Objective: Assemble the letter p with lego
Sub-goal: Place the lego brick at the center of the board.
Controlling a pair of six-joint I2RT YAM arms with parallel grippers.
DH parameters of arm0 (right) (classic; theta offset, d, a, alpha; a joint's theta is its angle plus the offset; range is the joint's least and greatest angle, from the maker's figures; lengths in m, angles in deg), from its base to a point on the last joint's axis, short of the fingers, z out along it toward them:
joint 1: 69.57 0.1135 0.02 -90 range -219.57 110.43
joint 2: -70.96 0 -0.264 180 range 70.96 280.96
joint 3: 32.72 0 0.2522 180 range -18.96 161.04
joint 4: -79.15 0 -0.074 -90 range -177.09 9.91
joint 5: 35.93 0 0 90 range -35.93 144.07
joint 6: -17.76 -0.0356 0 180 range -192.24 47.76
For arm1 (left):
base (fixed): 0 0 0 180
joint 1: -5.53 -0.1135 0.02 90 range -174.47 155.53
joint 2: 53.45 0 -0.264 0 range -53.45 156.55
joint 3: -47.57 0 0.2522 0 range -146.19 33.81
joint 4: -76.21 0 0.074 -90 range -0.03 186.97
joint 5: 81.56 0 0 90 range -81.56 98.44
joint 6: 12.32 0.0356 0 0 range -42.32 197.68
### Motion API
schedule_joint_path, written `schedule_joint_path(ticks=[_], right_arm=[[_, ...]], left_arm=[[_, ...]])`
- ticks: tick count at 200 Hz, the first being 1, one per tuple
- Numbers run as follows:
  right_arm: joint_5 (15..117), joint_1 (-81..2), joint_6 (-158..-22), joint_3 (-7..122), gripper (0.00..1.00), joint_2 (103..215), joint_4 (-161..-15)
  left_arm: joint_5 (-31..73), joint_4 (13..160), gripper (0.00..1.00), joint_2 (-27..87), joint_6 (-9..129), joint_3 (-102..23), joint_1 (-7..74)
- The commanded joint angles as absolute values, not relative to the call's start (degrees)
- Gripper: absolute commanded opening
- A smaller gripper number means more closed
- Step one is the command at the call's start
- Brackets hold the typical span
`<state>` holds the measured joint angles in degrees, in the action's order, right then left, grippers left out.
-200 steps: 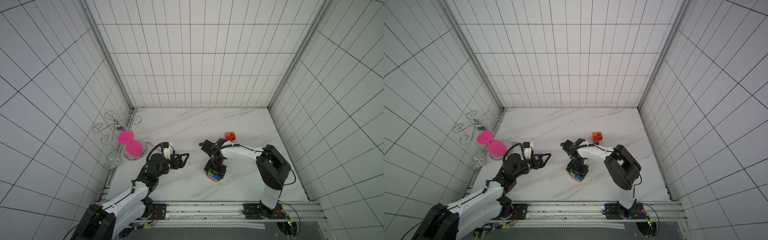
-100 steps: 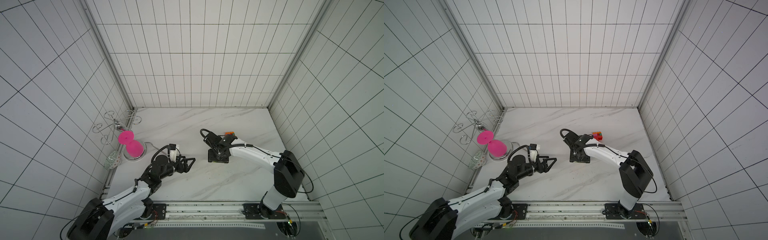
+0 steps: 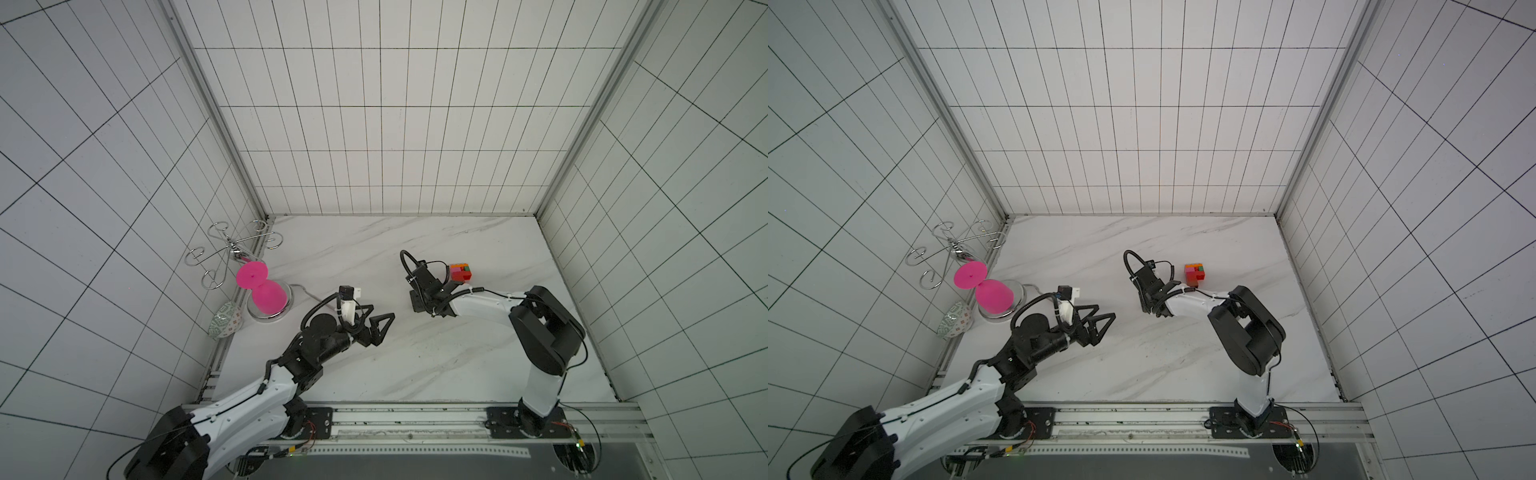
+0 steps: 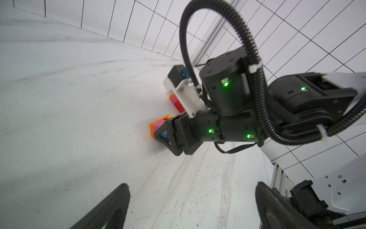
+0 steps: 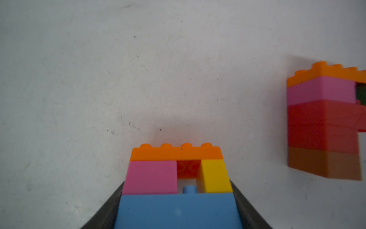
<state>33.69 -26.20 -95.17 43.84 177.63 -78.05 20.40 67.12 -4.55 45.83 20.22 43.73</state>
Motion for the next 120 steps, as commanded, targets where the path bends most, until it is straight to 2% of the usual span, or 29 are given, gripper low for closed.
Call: schedule_joint_path(ticks=[1,19,42,62,78,100,110,120], right_arm=[[33.5,-26.4,-95.0,43.7,0.37,180.8,-85.1],[34.3,-26.3,-96.1,43.3,0.43,183.1,-86.9],[35.0,-26.2,-97.1,42.6,0.6,185.1,-88.2],[35.6,-26.2,-97.6,42.3,0.68,185.7,-88.5],[36.2,-26.2,-97.9,42.0,0.74,185.0,-88.5],[37.5,-26.2,-98.5,42.0,0.88,182.8,-87.7],[37.8,-26.2,-98.9,42.0,0.96,181.5,-87.4],[38.2,-26.2,-99.1,41.9,0.99,180.3,-87.1]], left_arm=[[18.4,67.9,0.97,-5.6,46.9,21.2,43.9],[18.3,68.0,0.97,-5.6,47.0,21.2,43.9],[18.2,68.1,0.97,-6.0,47.0,21.1,43.9],[18.1,68.2,0.97,-6.4,47.1,21.1,43.9],[18.0,68.1,0.97,-6.7,47.3,21.1,43.9],[17.8,68.1,0.97,-6.5,47.0,20.9,43.8],[18.0,68.6,0.97,-6.4,47.1,20.6,43.8],[17.9,69.4,0.97,-6.6,47.3,20.3,43.8]])
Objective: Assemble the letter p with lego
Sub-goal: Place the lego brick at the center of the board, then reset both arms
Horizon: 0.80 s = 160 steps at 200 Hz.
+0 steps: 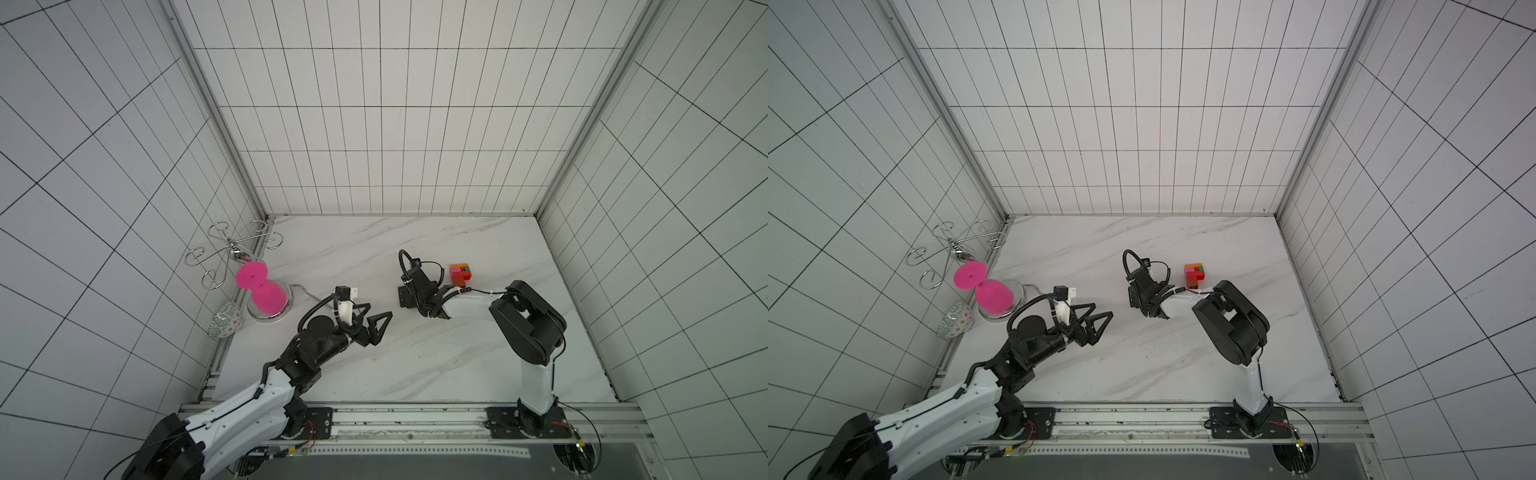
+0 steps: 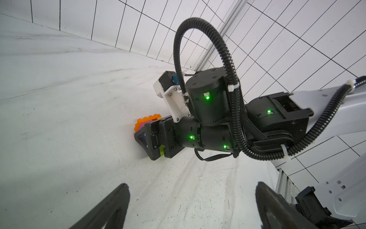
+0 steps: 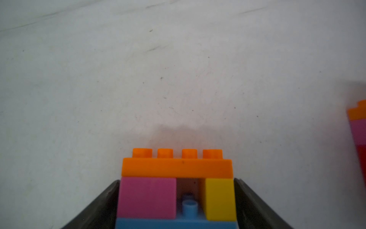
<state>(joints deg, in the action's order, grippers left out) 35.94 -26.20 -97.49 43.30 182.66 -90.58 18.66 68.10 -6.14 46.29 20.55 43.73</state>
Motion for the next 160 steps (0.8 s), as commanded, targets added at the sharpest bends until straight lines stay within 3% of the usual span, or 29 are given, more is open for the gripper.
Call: schedule_joint_path(ticks=[1,68,123,142,160], right_arm=[[38.2,-26.2,-99.1,41.9,0.99,180.2,-87.1],[39.7,-26.2,-96.5,37.2,0.99,163.4,-83.2],[30.9,-27.2,-87.5,21.7,0.98,133.3,-82.4],[23.7,-29.2,-85.9,16.3,0.99,122.2,-81.7],[23.8,-32.3,-82.2,10.8,0.98,112.9,-83.7]], left_arm=[[17.9,69.5,0.97,-6.6,47.3,20.3,43.8],[13.1,78.5,0.97,-9.6,50.1,17.2,43.8],[-5.6,87.9,0.98,-19.2,53.0,15.3,43.8],[-10.2,91.0,0.98,-19.2,55.0,12.4,42.8],[-11.7,91.6,0.98,-16.9,55.9,10.5,39.7]])
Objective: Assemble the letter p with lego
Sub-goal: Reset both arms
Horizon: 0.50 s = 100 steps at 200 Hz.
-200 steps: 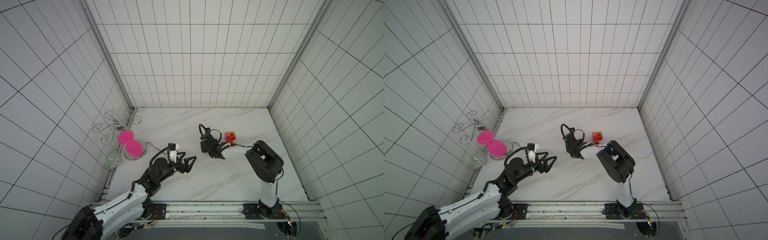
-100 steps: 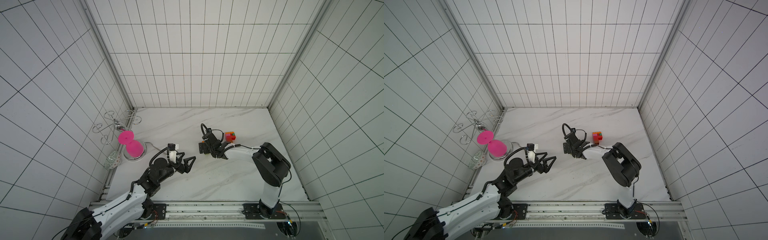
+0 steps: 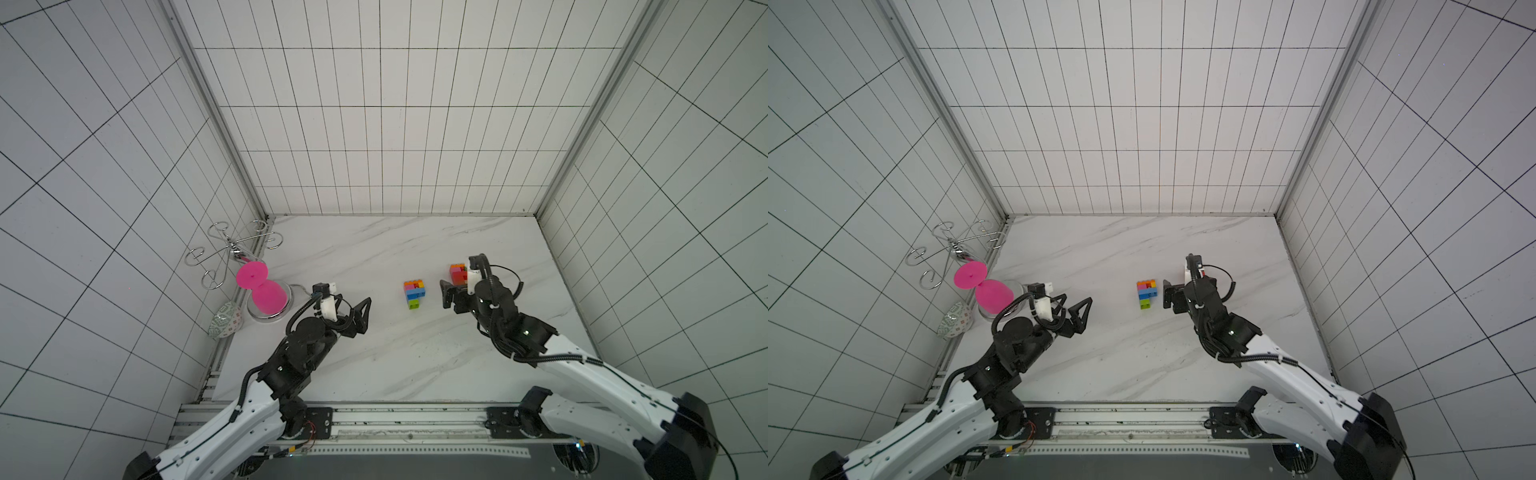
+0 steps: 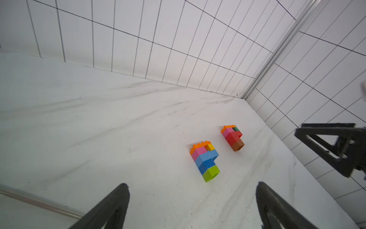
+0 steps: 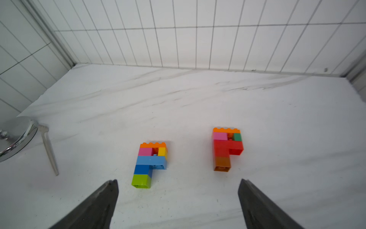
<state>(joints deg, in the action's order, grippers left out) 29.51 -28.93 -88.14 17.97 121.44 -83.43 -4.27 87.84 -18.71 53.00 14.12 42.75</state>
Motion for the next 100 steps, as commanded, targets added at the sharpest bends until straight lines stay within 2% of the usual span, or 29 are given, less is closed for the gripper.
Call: schedule_joint_path(ticks=[1,26,47,70,100], right_arm=[[23.7,-32.4,-81.9,10.5,0.99,112.5,-83.9],[23.6,-38.1,-79.4,4.8,0.99,102.1,-85.9],[23.3,-44.2,-78.2,1.3,0.99,98.4,-87.9],[28.0,-52.2,-79.3,-1.6,0.99,100.8,-92.8],[38.7,-65.8,-83.7,-4.0,0.98,110.3,-99.8]], left_arm=[[-11.9,91.6,0.98,-16.8,55.8,10.4,39.5],[-13.3,88.6,0.98,-13.4,59.8,10.2,33.3],[-11.9,86.1,0.98,-11.3,65.9,10.6,27.0],[-12.6,82.1,0.98,-9.0,66.8,12.9,19.6],[-9.9,70.9,0.98,-4.1,69.4,18.8,12.0]])
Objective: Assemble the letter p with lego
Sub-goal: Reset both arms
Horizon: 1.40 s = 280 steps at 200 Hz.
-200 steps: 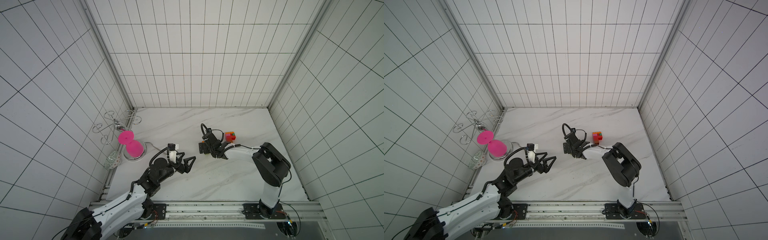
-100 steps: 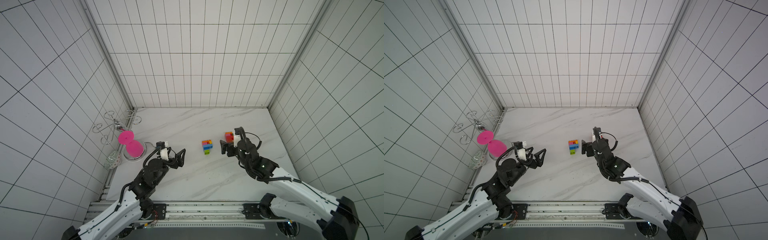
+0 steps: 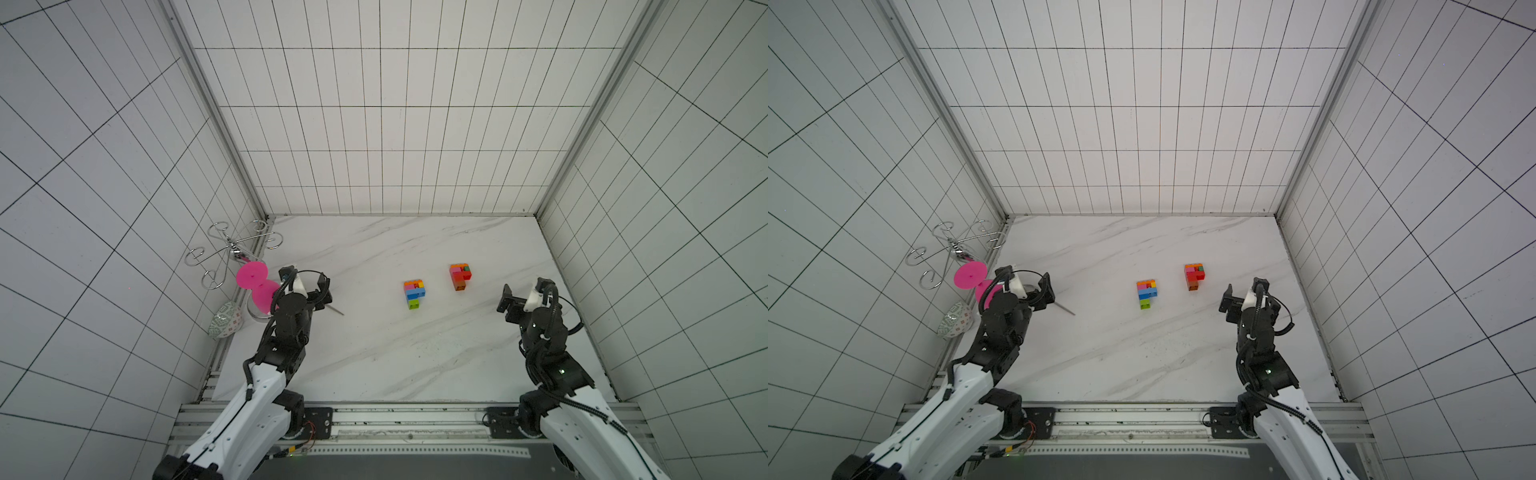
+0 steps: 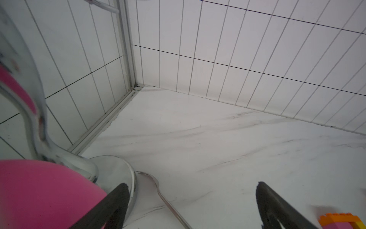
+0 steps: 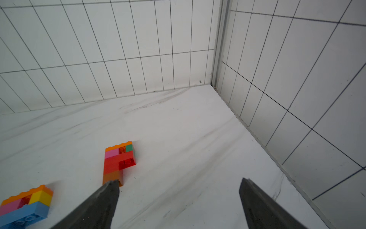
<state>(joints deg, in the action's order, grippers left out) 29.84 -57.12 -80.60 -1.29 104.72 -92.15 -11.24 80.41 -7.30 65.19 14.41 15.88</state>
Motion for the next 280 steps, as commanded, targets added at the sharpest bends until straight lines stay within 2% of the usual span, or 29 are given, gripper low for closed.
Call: schedule_joint_path(ticks=[1,17,31,53,83,103,120,149,154,165,176,187,199,211,280], right_arm=[[39.4,-67.0,-84.1,-4.2,0.99,110.9,-100.4],[44.0,-73.6,-87.3,-6.2,0.99,117.4,-107.7],[44.5,-76.0,-88.5,-8.1,0.99,123.1,-115.5],[45.1,-76.4,-88.5,-7.6,0.99,130.4,-122.0],[44.1,-76.4,-86.8,-7.4,0.98,137.6,-132.6],[48.6,-76.4,-83.5,-5.8,0.98,144.1,-139.7],[52.2,-75.5,-79.9,-3.3,0.99,148.2,-139.6],[56.0,-72.4,-74.6,-1.0,0.98,160.9,-150.0],[56.2,-71.6,-73.3,0.2,0.98,160.4,-147.8],[51.8,-70.1,-73.2,5.5,0.98,157.8,-131.6],[52.4,-70.5,-73.8,5.2,0.99,160.6,-137.5],[49.8,-70.4,-74.3,6.2,0.99,158.4,-131.2],[49.5,-70.0,-74.0,4.9,0.98,160.1,-137.1],[49.1,-69.7,-73.7,5.6,0.99,158.6,-132.9],[49.6,-69.8,-73.8,5.5,0.99,159.4,-134.7]], left_arm=[[-9.7,70.4,0.98,-3.9,69.6,19.0,11.9],[-8.4,61.7,0.98,1.3,72.3,21.6,11.4],[-9.1,57.8,0.98,7.3,72.2,21.2,11.4],[-8.6,55.1,0.97,14.8,72.8,17.4,11.4],[-9.9,43.1,0.97,22.6,72.8,16.6,11.1],[-10.0,42.1,0.97,26.9,75.0,13.9,11.0],[-11.7,33.2,0.97,31.5,75.1,15.8,10.9],[-5.7,31.3,0.98,35.2,77.7,15.2,11.0],[-3.5,32.3,0.97,35.6,78.5,14.7,10.9],[-0.4,34.5,0.97,36.3,80.0,12.9,11.0],[-1.5,36.8,0.97,35.9,79.2,12.3,11.0],[-1.6,36.6,0.97,35.9,79.2,12.3,10.9],[-1.4,35.9,0.97,36.0,79.4,12.5,11.0],[-1.4,36.6,0.97,35.9,79.4,12.4,11.0],[-1.5,36.5,0.97,35.9,79.3,12.4,10.9]])
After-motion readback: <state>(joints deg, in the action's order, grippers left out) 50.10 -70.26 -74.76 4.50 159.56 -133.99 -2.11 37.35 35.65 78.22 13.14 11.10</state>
